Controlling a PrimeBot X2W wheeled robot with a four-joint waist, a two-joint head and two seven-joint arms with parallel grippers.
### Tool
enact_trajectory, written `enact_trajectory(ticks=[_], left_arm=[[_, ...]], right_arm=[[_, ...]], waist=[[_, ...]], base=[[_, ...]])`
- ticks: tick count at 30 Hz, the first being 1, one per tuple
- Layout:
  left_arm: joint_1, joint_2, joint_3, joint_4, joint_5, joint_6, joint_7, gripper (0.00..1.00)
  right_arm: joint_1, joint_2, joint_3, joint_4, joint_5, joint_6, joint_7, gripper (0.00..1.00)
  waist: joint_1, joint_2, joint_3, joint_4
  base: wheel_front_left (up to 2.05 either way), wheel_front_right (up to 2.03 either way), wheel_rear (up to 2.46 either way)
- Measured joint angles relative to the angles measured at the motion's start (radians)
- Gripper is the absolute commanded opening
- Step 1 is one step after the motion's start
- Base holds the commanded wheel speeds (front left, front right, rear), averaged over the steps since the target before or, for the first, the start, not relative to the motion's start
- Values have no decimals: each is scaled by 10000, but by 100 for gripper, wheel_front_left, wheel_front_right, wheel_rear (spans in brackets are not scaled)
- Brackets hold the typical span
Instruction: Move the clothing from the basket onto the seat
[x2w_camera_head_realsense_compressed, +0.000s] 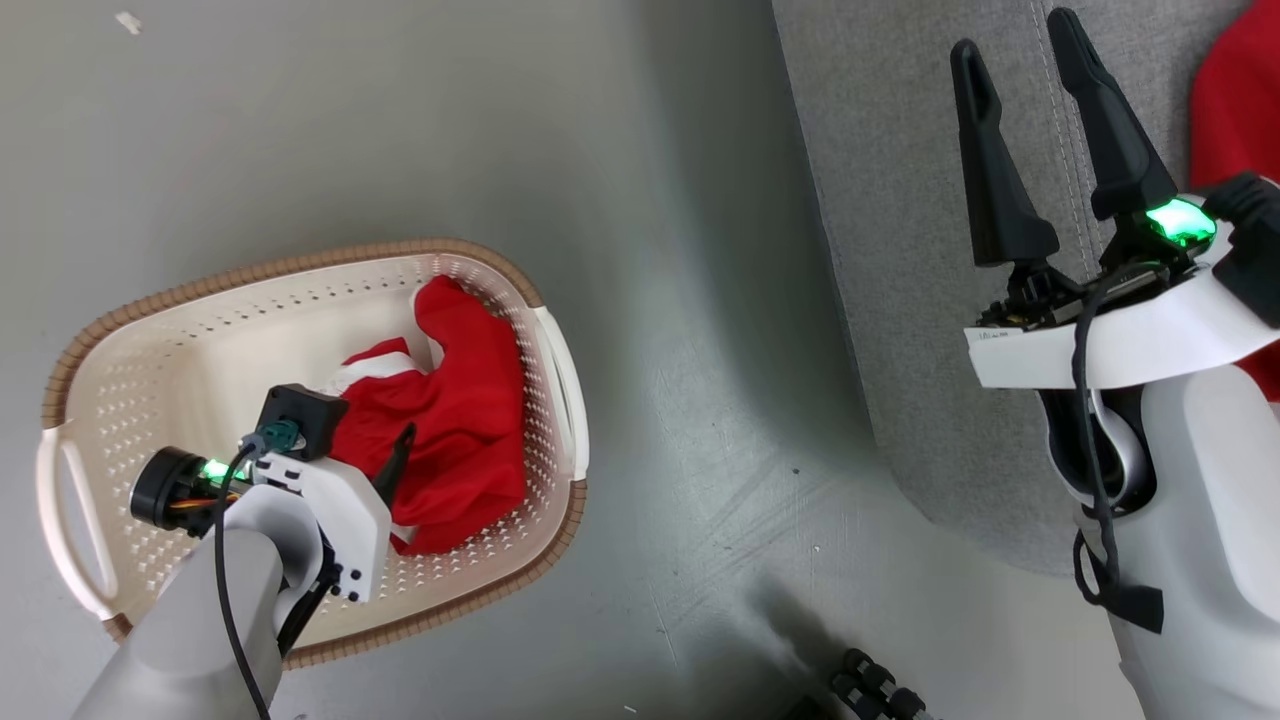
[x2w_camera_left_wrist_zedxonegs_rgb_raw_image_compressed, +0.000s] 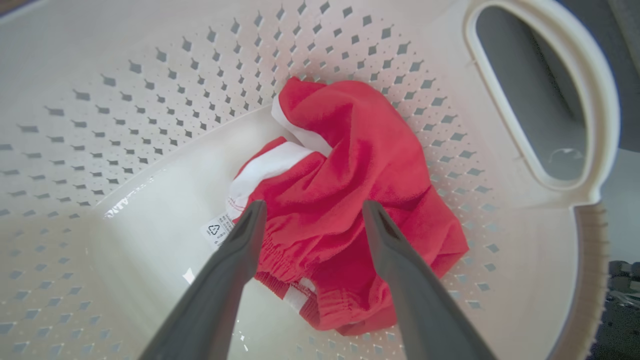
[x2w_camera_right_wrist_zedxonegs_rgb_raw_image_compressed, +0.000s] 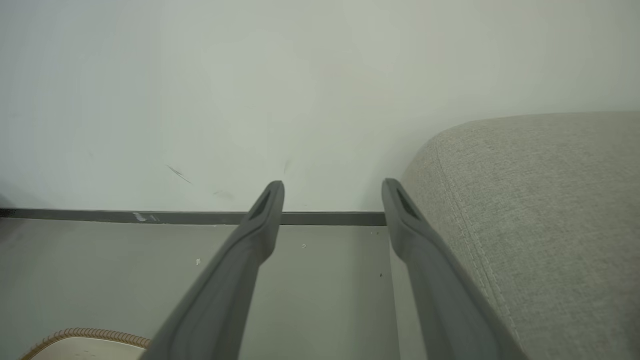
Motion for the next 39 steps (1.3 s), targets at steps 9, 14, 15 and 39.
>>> enact_trajectory(ticks=[9, 14, 15, 39], left_arm=[[-475, 272, -142, 476, 52, -77, 79, 100], [-709, 382, -280, 731, 98, -79, 159, 100], [-740, 405, -301, 769, 102, -79, 159, 100], [-1457, 669, -1241, 1877, 491, -86, 696, 80]], right_arm=[[-353, 100, 63, -35, 2, 0, 0, 100], [-401, 140, 113, -50, 6, 0, -2, 100], [-424, 146, 125, -50, 8, 0, -2, 100], [-1060, 251, 299, -42, 127, 0, -2, 100]], waist=[[0, 0, 481, -366], [0, 0, 715, -571], [0, 0, 759, -611], [0, 0, 1393, -1199]], base=[[0, 0, 0], [0, 0, 0], [0, 0, 0], [0, 0, 0]])
